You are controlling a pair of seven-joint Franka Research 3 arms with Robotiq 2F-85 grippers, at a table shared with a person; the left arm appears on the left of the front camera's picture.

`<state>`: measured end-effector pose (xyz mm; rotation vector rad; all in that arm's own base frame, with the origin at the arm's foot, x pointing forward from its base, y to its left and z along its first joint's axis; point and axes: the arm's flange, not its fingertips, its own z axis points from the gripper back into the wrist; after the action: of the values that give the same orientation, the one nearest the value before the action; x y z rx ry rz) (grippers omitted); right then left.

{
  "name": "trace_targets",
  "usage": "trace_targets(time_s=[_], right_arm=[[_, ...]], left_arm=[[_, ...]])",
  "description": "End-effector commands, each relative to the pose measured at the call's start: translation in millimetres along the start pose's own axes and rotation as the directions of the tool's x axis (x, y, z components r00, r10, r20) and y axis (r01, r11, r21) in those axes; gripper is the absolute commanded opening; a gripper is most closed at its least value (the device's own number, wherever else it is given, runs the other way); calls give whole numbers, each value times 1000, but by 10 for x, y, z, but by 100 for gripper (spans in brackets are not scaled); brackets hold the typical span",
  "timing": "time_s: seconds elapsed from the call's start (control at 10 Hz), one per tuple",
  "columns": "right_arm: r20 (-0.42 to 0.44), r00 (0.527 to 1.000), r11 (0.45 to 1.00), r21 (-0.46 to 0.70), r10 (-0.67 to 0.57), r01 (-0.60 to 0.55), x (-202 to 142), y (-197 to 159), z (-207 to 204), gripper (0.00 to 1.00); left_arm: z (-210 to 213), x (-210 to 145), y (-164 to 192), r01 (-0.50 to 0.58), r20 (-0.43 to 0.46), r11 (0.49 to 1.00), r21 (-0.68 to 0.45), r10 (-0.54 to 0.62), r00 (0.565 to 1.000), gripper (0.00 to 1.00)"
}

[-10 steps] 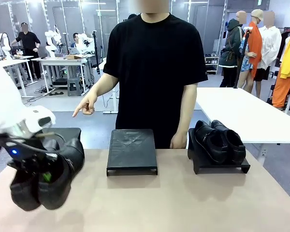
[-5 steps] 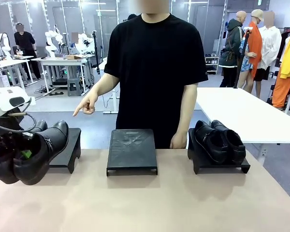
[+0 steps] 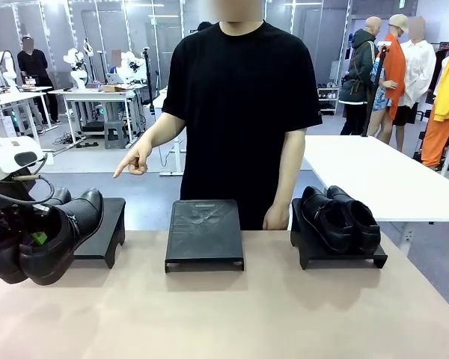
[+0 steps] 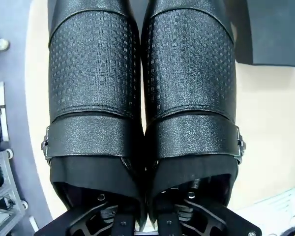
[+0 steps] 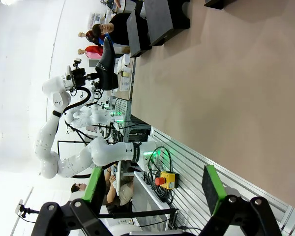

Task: Place the shoes on the stand as instructed by the person.
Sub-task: Pick up another pair of Shoes and place it on the Shoes Stand indicated by the person.

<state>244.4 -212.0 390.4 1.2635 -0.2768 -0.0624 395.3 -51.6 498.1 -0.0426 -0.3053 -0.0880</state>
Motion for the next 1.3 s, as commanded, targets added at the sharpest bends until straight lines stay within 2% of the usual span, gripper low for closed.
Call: trace_targets(time_s=[0.0,0.1,0.5,0.7,0.9,1.2], right_arm=[[-9,1000,1000,2,24,-24,-21,11,15,100],[-9,1000,1000,2,24,-24,-21,11,15,100],[-9,1000,1000,2,24,-24,-21,11,15,100],[-9,1000,1000,2,24,-24,-21,11,15,100],[-9,1000,1000,2,24,-24,-21,11,15,100],[-9,1000,1000,2,24,-24,-21,11,15,100]], left_arm=[[83,11,-12,3,20,1000,0,-3,1000,0],[0,0,0,0,0,1000,0,0,1000,9],[-245,790,236,-3,82,999,38,-1,997,9],[-401,1080,355,-17,87,995,98,8,996,9],[-571,1341,434,22,117,996,81,-31,993,9],[-778,1577,479,28,80,994,105,-36,996,9]])
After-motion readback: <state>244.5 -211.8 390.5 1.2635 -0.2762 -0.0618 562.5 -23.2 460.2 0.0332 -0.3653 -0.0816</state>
